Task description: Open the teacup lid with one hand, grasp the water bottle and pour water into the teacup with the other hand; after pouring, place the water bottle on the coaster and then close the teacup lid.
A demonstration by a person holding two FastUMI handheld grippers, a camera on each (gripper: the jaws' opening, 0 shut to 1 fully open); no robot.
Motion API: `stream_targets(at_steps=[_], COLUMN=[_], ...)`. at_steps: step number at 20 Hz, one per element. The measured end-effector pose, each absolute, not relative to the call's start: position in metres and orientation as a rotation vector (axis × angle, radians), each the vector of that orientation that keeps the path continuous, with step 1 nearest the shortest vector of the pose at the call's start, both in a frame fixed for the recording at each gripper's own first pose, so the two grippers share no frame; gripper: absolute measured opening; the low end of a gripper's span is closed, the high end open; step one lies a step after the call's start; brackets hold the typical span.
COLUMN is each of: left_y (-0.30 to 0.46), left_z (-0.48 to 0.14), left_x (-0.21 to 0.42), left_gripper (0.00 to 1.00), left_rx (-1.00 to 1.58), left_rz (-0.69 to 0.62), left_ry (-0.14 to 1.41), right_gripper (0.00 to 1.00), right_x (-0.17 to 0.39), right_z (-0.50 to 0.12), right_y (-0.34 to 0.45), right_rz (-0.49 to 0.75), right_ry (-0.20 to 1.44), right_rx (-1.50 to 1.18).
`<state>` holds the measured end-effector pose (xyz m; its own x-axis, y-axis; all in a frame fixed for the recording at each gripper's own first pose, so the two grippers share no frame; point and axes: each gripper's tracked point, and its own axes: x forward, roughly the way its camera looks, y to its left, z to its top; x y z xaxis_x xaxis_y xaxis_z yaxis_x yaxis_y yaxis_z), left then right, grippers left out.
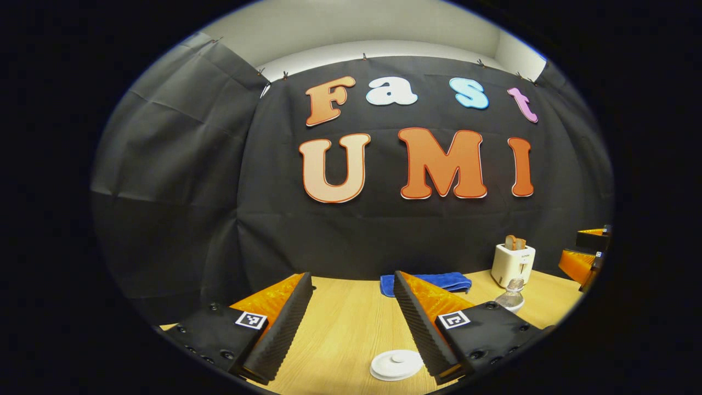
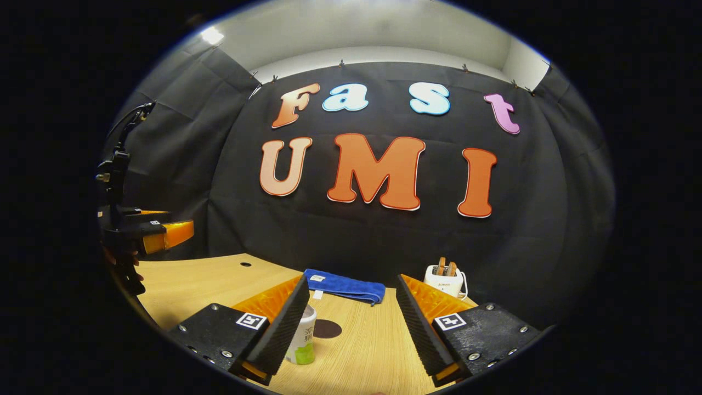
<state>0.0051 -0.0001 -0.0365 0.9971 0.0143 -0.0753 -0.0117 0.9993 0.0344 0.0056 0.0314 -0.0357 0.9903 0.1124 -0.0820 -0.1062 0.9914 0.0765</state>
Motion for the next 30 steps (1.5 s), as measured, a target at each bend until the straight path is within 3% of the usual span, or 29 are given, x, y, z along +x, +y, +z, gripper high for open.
stream_targets(at_steps=[10,17,24,27,28,30], left_y=[-0.051,-0.065,-0.070,-0.071,-0.072,-0.069], left_z=[-0.117,-0.178,-0.219,-0.226,-0.231,-0.231], left_x=[0.000,-0.003,0.001,0.003,0.002,0.005], left_gripper=[0.98,0.96,0.72,0.67,0.58,0.50], left_rx=[0.045,0.062,0.116,0.154,0.154,0.150], left_rz=[-0.195,-0.259,-0.289,-0.298,-0.302,-0.293], left_ry=[0.247,0.351,0.445,0.464,0.479,0.486], right_gripper=[0.94,0.94,0.94,0.94,0.94,0.94], right_x=[0.003,0.001,0.004,0.008,0.009,0.008], right_z=[-0.069,-0.092,-0.108,-0.112,-0.117,-0.122], right_y=[0.048,0.052,0.052,0.048,0.046,0.046], right_rz=[0.180,0.207,0.205,0.192,0.183,0.180], right_ry=[0.164,0.197,0.221,0.225,0.231,0.240], right_rx=[0.112,0.101,0.100,0.100,0.094,0.082])
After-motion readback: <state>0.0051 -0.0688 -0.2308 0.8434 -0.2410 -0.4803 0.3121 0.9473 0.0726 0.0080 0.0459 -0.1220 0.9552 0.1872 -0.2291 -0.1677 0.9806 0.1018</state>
